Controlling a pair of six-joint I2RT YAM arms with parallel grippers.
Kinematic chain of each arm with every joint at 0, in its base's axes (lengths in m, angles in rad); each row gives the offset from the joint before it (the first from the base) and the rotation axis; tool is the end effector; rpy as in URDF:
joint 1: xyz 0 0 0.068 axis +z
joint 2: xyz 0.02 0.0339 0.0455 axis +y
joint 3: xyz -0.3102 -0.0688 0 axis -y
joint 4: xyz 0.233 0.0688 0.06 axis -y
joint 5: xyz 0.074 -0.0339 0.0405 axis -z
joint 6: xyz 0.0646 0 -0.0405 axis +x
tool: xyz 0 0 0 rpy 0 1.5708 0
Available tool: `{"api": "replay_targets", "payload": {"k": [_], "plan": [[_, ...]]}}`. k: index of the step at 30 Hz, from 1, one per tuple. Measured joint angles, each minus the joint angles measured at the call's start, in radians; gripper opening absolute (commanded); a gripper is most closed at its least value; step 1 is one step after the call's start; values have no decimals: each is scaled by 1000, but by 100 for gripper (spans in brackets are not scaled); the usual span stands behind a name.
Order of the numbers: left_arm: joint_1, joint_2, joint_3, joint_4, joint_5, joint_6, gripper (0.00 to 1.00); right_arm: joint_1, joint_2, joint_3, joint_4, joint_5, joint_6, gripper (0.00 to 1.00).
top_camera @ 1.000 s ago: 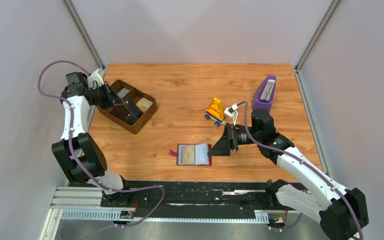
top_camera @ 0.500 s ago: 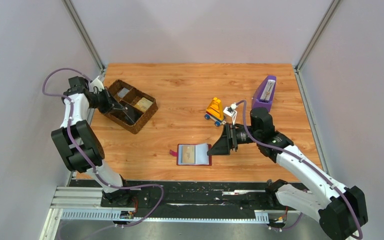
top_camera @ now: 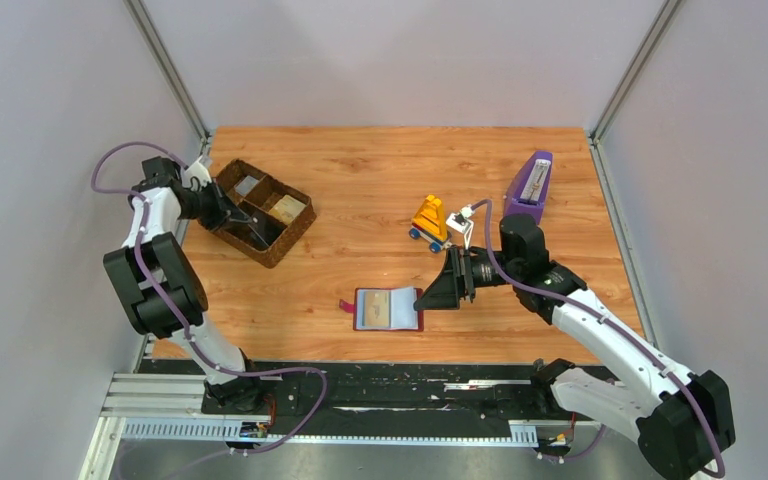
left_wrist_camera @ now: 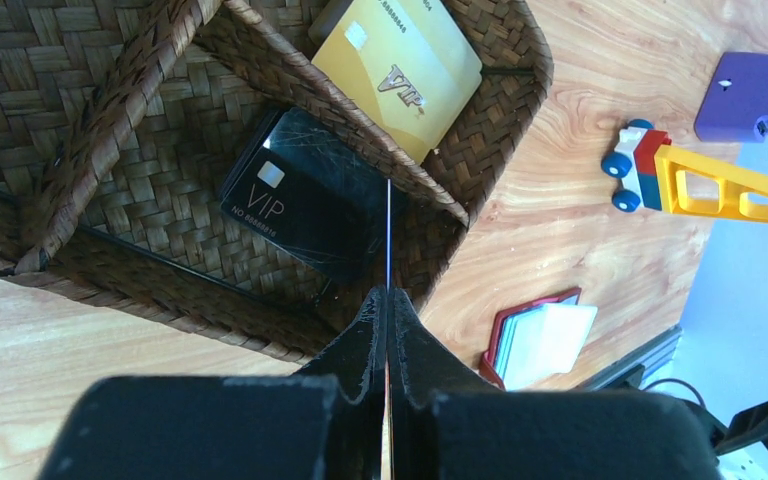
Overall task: Take the credit cards out of the card holder
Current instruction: Place the credit card in the storage box.
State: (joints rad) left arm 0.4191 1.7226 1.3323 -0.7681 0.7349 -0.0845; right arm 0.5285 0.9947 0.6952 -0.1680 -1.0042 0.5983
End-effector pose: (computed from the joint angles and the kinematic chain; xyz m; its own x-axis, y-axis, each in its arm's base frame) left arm 0.3411 0.1045 0.2753 -0.8291 -0.4379 -0.3475 -0.1269 0.7528 -0.6459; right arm 0.1352 0.1420 0.3132 -0.8404 -0.1406 -0.5235 -0.5419 0.1972 0.8170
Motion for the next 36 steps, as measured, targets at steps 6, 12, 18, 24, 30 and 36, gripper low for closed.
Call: {"api": "replay_targets", "payload": {"k": [6, 12, 18, 24, 30, 36], "plan": [[0, 21, -11, 13, 10, -6, 0, 0, -5, 0, 0, 1, 0, 100], [0, 36, -18, 33, 18, -15, 0, 0, -20, 0, -1, 7, -2, 100], [0, 60, -22, 57, 21, -26, 0, 0, -48, 2, -16, 12, -3, 100], [0, 70, -29, 83, 23, -45, 2, 0, -63, 8, -18, 27, -4, 100], [0, 92, -29, 98, 23, -53, 4, -2, -67, 20, -18, 36, -7, 100], [2, 109, -29, 104, 14, -59, 12, -2, -69, 21, -18, 43, -7, 100]]}}
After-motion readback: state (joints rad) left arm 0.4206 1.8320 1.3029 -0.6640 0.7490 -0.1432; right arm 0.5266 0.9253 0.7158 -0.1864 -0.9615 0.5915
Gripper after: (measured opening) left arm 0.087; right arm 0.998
